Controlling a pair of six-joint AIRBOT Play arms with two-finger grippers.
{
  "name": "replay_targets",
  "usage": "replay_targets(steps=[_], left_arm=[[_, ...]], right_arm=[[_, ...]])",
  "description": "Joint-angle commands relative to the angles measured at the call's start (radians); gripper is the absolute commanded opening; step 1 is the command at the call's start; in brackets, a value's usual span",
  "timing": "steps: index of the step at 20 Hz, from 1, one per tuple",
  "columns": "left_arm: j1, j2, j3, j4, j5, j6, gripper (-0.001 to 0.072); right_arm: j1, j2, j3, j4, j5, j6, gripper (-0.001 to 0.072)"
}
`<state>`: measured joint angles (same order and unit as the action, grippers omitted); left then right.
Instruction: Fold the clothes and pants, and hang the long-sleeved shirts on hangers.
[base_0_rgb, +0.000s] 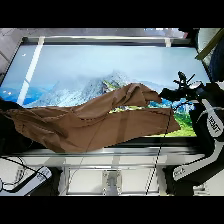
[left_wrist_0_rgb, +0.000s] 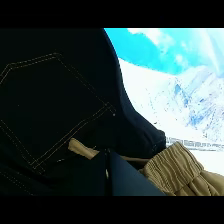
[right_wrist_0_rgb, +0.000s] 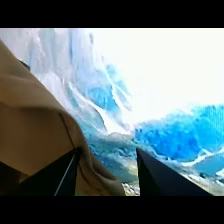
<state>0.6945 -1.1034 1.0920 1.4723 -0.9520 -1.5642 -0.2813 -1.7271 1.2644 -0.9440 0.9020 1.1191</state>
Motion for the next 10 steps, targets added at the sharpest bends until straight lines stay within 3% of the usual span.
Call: replay_targets(steps=[1, 5, 9, 10], left_arm=[[-0.001, 0.001, 0.0, 0.0, -0.003, 0.0, 0.0026], [-0.001, 0.001, 0.0, 0.0, -0.003, 0.0, 0.0026], [-0.001, 0.002, 0.0, 0.0, -0.021, 0.0, 0.0026], [-0.001, 0.004, 0.0, 0.0, -0.022, 0.0, 0.0026]], right_arm=[[0.003, -0.015, -0.005, 0.043, 0.11, -0.062, 0.0412], [0.026, -0.019, -0.005, 0.109, 0.198, -0.124, 0.0401], [0.032, -0.018, 0.046, 0.113, 0.233, -0.126, 0.0016], [0.031, -0.014, 0.077, 0.11, 0.251, -0.12, 0.0012]])
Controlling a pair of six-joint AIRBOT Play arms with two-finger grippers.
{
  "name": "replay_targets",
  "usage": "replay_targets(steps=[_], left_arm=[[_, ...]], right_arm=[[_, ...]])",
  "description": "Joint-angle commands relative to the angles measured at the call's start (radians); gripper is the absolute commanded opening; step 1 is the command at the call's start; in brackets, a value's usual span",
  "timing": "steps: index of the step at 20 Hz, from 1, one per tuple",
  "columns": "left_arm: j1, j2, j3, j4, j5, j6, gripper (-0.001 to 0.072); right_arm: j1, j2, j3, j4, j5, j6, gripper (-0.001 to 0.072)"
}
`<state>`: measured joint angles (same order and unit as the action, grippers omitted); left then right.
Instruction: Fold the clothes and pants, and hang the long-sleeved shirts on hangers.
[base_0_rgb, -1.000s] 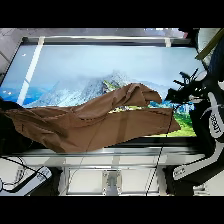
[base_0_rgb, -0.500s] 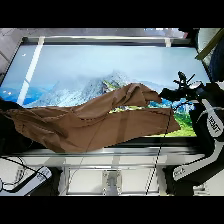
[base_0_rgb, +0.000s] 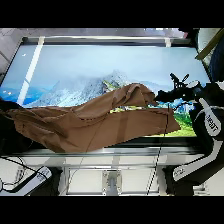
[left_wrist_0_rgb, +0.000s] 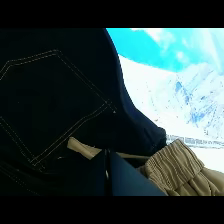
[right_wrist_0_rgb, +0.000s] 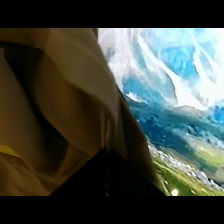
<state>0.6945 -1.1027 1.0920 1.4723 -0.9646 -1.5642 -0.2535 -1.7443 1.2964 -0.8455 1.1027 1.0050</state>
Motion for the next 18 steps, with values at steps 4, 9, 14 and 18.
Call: replay_targets(steps=[4, 9, 14, 18], left_arm=[[-0.001, 0.044, 0.003, 0.0, 0.009, 0.0, 0.0026], [-0.001, 0.163, 0.003, -0.005, 0.135, 0.0, 0.0026], [-0.001, 0.185, 0.0, -0.061, 0.152, -0.001, 0.0026], [0.029, 0.133, 0.0, 0.008, 0.153, -0.132, 0.0026]], right_arm=[[-0.023, 0.083, 0.237, -0.117, 0.134, 0.132, 0.0012], [-0.1, 0.269, 0.541, -0.264, 0.178, 0.235, 0.0012], [-0.108, 0.303, 0.639, -0.28, 0.196, 0.247, 0.0011], [-0.108, 0.21, 0.636, -0.424, 0.269, 0.359, 0.0011]])
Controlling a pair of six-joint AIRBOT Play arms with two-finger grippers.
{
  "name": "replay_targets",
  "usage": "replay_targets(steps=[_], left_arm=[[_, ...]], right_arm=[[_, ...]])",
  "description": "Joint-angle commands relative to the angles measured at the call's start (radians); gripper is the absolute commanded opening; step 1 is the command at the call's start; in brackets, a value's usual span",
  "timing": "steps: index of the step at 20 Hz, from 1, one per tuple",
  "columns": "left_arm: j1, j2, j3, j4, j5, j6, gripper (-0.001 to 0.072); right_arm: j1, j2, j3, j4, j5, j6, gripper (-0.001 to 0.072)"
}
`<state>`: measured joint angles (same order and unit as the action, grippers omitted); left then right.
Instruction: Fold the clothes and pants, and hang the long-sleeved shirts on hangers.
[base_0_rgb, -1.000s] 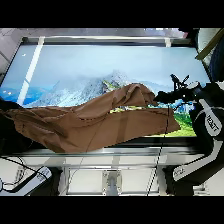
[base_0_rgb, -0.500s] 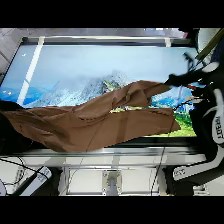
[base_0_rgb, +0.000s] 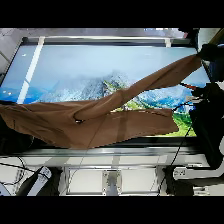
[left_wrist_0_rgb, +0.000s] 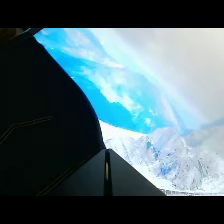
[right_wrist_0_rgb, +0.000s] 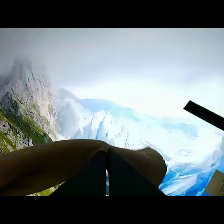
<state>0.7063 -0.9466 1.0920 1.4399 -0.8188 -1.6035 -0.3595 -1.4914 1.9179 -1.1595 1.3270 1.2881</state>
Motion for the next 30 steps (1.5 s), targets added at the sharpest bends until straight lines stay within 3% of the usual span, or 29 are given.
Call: replay_targets(steps=[1, 6, 10, 13, 15, 17, 18, 19, 21, 24, 30], left_arm=[[0.028, -0.036, 0.0, 0.058, 0.007, -0.13, 0.0026], [0.03, -0.074, 0.0, 0.052, 0.009, -0.152, 0.0026], [0.037, -0.078, 0.0, 0.056, 0.007, -0.152, 0.0026], [0.039, -0.078, 0.0, 0.055, 0.007, -0.152, 0.0026], [0.039, -0.078, 0.0, 0.056, 0.007, -0.152, 0.0026], [0.039, -0.078, 0.0, 0.056, -0.002, -0.152, 0.0026], [0.039, -0.078, 0.0, 0.055, -0.014, -0.152, 0.0026], [0.039, -0.078, 0.0, 0.055, -0.027, -0.152, 0.0026], [0.039, -0.078, 0.0, 0.056, -0.039, -0.151, 0.0026], [0.039, -0.078, 0.0, 0.055, -0.042, -0.151, 0.0026], [0.039, -0.077, 0.0, 0.051, -0.042, -0.151, 0.0027]], right_arm=[[-0.002, -0.066, 0.008, -0.152, 0.019, 0.112, 0.0012], [0.051, -0.191, -0.016, -0.009, -0.338, 0.139, 0.0011], [0.111, -0.26, 0.015, 0.023, -0.532, 0.018, 0.0011], [0.08, -0.26, 0.101, 0.021, -0.399, -0.065, 0.001], [0.045, -0.257, 0.098, -0.012, -0.168, -0.079, 0.0011], [0.013, -0.257, -0.023, -0.108, 0.035, -0.073, 0.0011], [-0.008, -0.257, -0.134, -0.094, 0.069, -0.063, 0.0012], [-0.023, -0.257, -0.262, -0.067, 0.071, -0.031, 0.0029], [-0.035, -0.257, -0.539, -0.042, 0.06, -0.003, 0.0419], [-0.04, -0.251, -0.764, -0.122, 0.085, -0.022, 0.0421], [-0.058, -0.101, -0.636, 0.003, 0.015, -0.06, 0.0419]])
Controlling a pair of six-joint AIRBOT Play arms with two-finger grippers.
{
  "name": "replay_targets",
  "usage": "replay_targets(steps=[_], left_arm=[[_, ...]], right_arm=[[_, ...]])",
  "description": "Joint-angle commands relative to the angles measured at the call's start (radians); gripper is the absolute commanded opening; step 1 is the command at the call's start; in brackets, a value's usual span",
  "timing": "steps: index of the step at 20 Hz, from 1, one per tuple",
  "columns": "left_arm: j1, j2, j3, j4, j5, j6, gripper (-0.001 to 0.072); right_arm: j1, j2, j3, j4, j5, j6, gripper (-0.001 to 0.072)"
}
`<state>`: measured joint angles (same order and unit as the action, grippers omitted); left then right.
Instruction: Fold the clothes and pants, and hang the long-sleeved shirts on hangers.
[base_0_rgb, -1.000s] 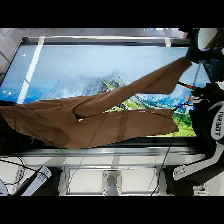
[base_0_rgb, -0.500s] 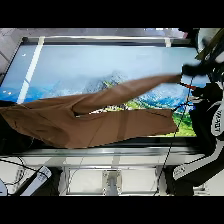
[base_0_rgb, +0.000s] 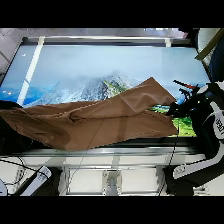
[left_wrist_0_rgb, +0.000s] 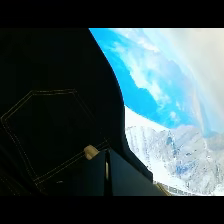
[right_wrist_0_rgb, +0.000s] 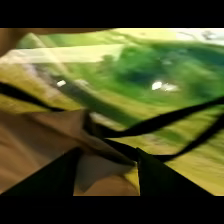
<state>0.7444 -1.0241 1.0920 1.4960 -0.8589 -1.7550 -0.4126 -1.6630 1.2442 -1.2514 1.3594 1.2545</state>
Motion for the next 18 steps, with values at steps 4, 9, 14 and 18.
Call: replay_targets(steps=[4, 9, 14, 18], left_arm=[[0.0, 0.005, 0.0, -0.006, -0.005, 0.0, 0.0027], [-0.001, 0.005, 0.0, -0.009, -0.024, 0.0, 0.0027], [-0.001, 0.038, 0.003, -0.015, -0.001, 0.114, 0.0514], [-0.001, 0.132, 0.005, -0.023, 0.06, 0.193, 0.0695]], right_arm=[[-0.004, 0.25, 0.245, 0.298, -0.086, -0.156, 0.0415], [-0.004, 0.378, 0.324, 0.391, -0.03, -0.155, 0.0248], [-0.003, 0.397, 0.325, 0.563, -0.011, -0.175, 0.0013], [-0.003, 0.397, 0.325, 0.568, 0.052, -0.172, 0.0013]])
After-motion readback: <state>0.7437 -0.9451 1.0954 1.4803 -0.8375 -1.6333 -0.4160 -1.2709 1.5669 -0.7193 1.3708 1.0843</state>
